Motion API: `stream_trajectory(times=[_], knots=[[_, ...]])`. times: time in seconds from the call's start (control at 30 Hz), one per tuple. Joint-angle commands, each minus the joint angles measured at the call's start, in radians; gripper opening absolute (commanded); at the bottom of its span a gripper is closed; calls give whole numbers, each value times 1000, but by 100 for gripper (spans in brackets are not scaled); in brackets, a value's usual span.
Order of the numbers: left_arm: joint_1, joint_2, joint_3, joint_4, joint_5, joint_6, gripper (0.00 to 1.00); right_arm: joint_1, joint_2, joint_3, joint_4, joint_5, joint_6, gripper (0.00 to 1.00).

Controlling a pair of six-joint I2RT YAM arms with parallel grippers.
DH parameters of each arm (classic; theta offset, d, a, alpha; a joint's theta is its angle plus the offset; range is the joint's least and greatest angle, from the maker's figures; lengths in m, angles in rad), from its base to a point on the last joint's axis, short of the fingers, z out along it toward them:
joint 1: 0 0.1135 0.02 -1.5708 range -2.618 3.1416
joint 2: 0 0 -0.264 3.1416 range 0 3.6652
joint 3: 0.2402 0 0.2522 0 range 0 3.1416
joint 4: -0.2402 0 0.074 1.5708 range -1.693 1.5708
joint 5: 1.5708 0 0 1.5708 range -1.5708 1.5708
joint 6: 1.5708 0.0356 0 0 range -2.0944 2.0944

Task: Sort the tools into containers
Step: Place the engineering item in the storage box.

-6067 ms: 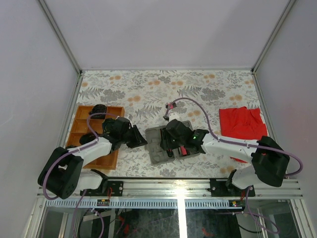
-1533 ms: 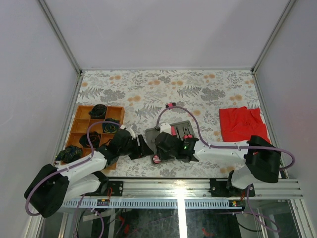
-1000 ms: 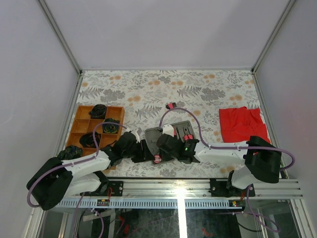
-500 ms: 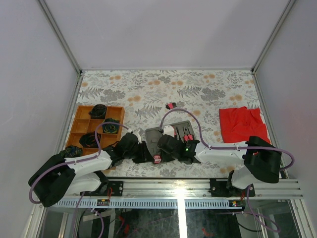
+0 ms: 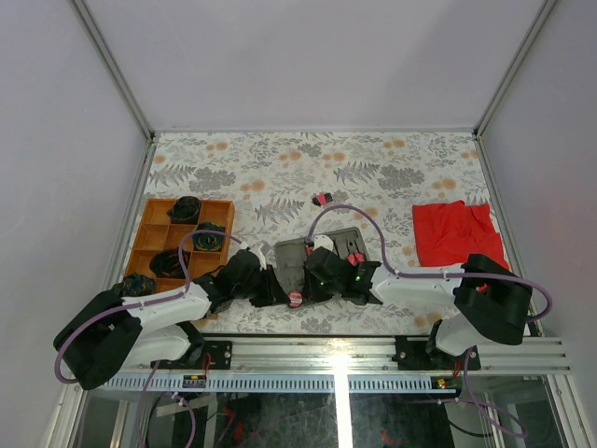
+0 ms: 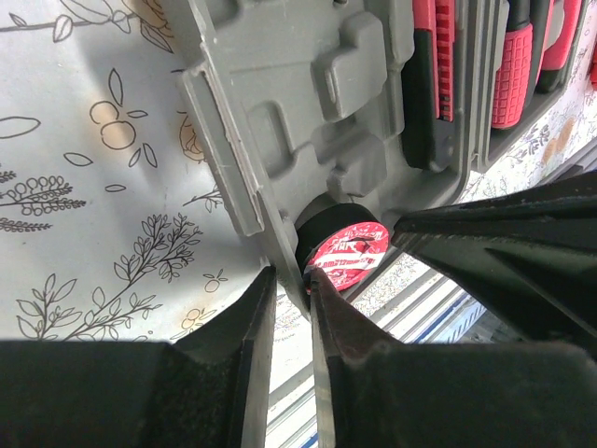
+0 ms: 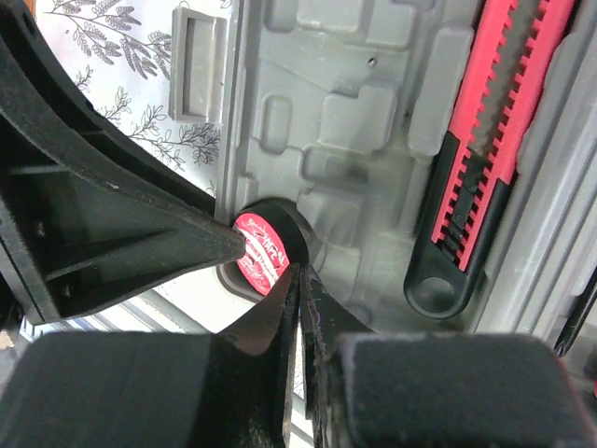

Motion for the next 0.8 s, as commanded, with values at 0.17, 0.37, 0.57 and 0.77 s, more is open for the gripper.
stream_trajectory(times=[0.17,0.37,0.57,0.77], knots=[[-7,13,18,15,-38,16,10,-21,-43,-12,34,15,16,10],[-7,19,19,15,-40,17,10,-20,-78,-16,71,-12,-32,13],[-7,16,20,15,-40,14,10,-21,-43,-12,80,-46,-26,13],[-8,15,20,13,-38,18,10,-21,-2,9,52,-60,-28,13]])
